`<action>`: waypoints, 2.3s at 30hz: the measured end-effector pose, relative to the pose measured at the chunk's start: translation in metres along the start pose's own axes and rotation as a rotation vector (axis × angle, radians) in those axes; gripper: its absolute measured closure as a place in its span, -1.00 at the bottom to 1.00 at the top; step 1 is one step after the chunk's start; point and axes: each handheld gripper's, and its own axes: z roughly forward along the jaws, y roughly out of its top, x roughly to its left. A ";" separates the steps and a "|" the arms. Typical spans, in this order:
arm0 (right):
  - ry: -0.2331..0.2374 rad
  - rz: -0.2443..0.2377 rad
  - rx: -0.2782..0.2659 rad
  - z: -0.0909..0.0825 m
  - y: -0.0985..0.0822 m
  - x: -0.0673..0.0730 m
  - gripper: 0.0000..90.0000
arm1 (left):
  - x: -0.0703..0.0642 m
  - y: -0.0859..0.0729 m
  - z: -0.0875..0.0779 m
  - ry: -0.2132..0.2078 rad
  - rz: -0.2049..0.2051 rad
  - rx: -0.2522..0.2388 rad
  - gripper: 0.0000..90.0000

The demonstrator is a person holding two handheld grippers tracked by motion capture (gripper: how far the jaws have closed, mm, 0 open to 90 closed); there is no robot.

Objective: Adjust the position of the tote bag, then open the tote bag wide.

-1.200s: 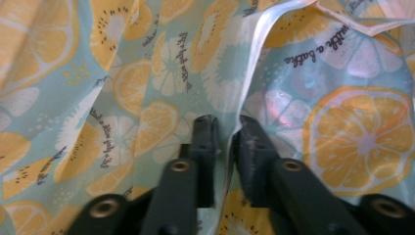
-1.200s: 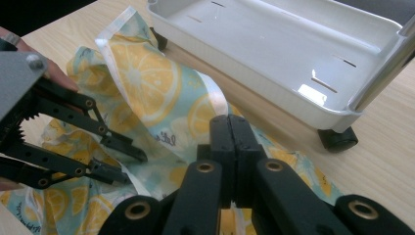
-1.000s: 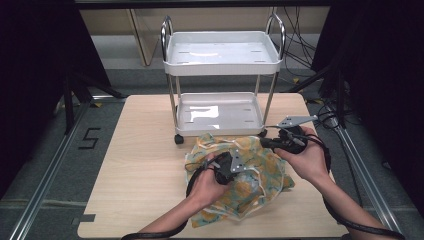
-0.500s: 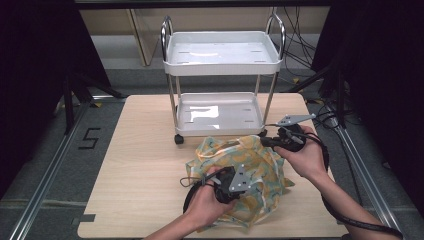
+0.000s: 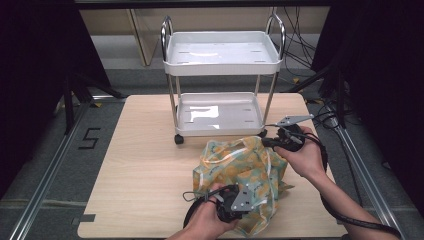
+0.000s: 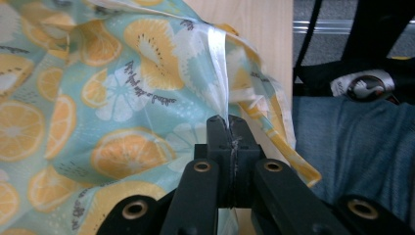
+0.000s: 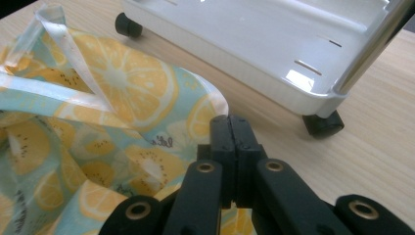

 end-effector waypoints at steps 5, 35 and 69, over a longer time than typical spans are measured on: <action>-0.006 -0.019 0.035 0.004 -0.006 -0.003 1.00 | -0.003 -0.003 0.000 -0.024 0.052 0.037 0.99; -0.033 -0.060 0.255 0.013 -0.054 -0.003 1.00 | -0.040 -0.027 0.028 -0.209 0.110 0.143 0.97; -0.017 -0.013 0.182 0.000 -0.056 -0.002 1.00 | 0.025 0.005 -0.009 -0.016 -0.072 0.012 0.16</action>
